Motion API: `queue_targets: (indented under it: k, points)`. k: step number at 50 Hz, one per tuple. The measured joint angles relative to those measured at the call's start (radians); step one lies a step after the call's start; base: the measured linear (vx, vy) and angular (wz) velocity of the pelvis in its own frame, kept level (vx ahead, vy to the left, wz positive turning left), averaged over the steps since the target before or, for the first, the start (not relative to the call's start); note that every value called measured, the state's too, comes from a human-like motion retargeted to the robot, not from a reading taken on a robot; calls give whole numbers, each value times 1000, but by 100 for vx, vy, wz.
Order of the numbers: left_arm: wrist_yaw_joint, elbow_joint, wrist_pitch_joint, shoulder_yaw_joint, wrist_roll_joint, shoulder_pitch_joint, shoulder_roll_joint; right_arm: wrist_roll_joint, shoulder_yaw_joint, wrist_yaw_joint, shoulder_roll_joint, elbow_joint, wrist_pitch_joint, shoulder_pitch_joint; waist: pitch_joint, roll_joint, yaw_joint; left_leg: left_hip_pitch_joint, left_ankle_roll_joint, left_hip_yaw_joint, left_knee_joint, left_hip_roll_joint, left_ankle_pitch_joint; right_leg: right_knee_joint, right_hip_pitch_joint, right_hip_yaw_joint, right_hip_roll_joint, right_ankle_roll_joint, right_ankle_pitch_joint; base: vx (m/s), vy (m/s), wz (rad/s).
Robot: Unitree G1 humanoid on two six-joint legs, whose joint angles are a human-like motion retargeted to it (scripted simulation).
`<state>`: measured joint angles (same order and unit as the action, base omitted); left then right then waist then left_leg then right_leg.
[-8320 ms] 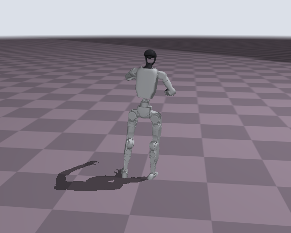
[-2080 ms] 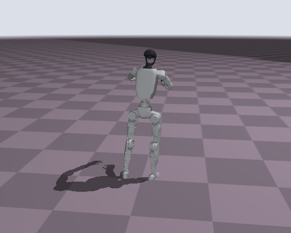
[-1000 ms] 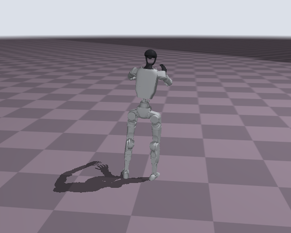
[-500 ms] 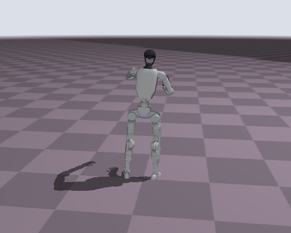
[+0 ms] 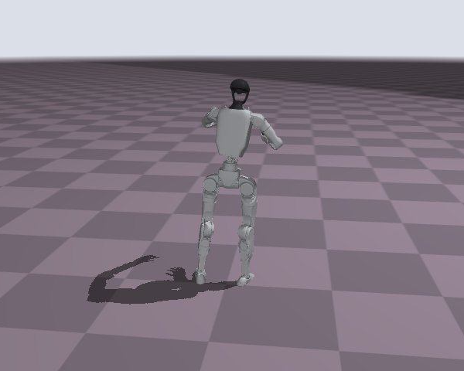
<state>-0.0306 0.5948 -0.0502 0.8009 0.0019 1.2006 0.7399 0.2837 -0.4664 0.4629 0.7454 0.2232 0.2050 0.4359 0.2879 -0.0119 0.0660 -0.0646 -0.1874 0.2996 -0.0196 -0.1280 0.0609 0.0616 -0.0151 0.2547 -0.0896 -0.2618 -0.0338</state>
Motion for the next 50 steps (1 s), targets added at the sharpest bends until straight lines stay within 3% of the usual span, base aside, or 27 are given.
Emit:
queue_targets:
  k: [3, 5, 7, 10, 11, 15, 20, 23, 27, 30, 35, 38, 41, 46, 50]
  points:
    - [-30, -32, -7, -15, 21, -27, 8, -259, 39, 58, 46, 6, -67, -68, 3, -6, 4, -1, 6, -1, 0, 1, 2, 30, -14, -1, -5, 0, 12, 0, 0, 0]
    - [-38, -27, -5, -14, 27, -43, 0, -264, 29, 52, 35, 5, -68, -31, -3, -12, -1, -3, 11, 5, -5, 2, 6, 42, -19, -9, -8, 0, 15, 0, 2, -10]
    - [-70, 4, -2, -5, 0, -43, -16, -126, -18, 306, -29, -21, -2, 92, -2, -21, -3, -13, 10, 17, -9, 6, 11, 49, -17, -21, -13, 0, 16, -1, 4, -26]
    - [-51, 72, 10, 30, 2, -30, -47, -139, -129, 276, -75, -213, -60, 382, -10, -31, -16, -17, 13, 39, -29, 7, 23, 42, -13, -46, -14, 0, 10, -2, 3, -37]
    - [-61, 100, 6, 48, -7, -20, -58, -63, -166, 292, -117, -297, -34, 474, -12, -35, -21, -18, 10, 47, -35, 5, 27, 35, -10, -53, -11, 0, 6, -2, 1, -37]
    - [-73, 226, -15, 109, -15, 24, -109, 44, -292, 236, -274, -792, -71, 844, -22, -43, -33, -18, 1, 68, -53, -2, 34, 2, 3, -70, -1, 0, -14, -1, 0, -20]
    - [-55, 299, -33, 133, -38, 41, -152, 138, -252, 104, -428, -1255, -145, 1017, -45, -34, -18, -18, -4, 52, -49, 7, 32, -21, 23, -55, -11, 0, -18, 2, 3, 18]
    - [-59, 248, -23, 104, -52, 30, -147, 136, -221, 181, -399, -1115, -129, 905, -47, -20, 9, -23, 6, 18, -38, 30, 28, -12, 39, -26, -38, 0, -4, 6, 8, 61]
    - [-77, 95, -4, 30, -53, 1, -111, 33, -175, 305, -246, -571, -87, 539, -33, -4, 38, -23, 15, -37, -26, 47, 20, 18, 51, 23, -61, 12, 25, 6, 2, 69]
    - [-72, -35, -7, -18, -45, -20, -66, -52, -74, 281, -144, -202, -65, 202, -17, 5, 55, -16, 14, -72, -15, 49, 11, 43, 48, 57, -67, 20, 45, 4, -2, 58]
    - [-75, -163, -38, -34, -23, -45, 10, -88, 67, 222, -135, 20, -11, -141, -2, 15, 73, -14, 10, -101, 10, 47, -2, 64, 41, 87, -68, 20, 60, 1, -2, 27]
    - [-68, -160, -40, -20, -10, -51, 17, -113, 49, 238, -150, -10, -10, -88, -8, 15, 56, -15, 14, -92, 13, 44, -3, 59, 37, 77, -63, 20, 56, -1, -1, -15]
    - [-57, -105, -36, 3, -7, -40, -3, -138, -46, 274, -159, -151, -29, 130, -14, 9, 26, -16, 19, -67, 2, 40, 4, 45, 35, 53, -56, 17, 45, -3, -1, -42]
    - [-78, 62, -34, 81, -18, 16, -66, -43, -242, 343, -250, -634, -70, 602, -18, -3, -22, -18, 21, -21, -24, 32, 19, 21, 34, 9, -46, 3, 21, -3, -1, -45]
    - [-90, 204, -27, 136, -55, 58, -120, 212, -228, 289, -390, -1071, -94, 866, -20, -7, -42, -18, 17, 0, -35, 23, 24, 10, 32, -10, -34, 0, 10, -1, -2, -22]
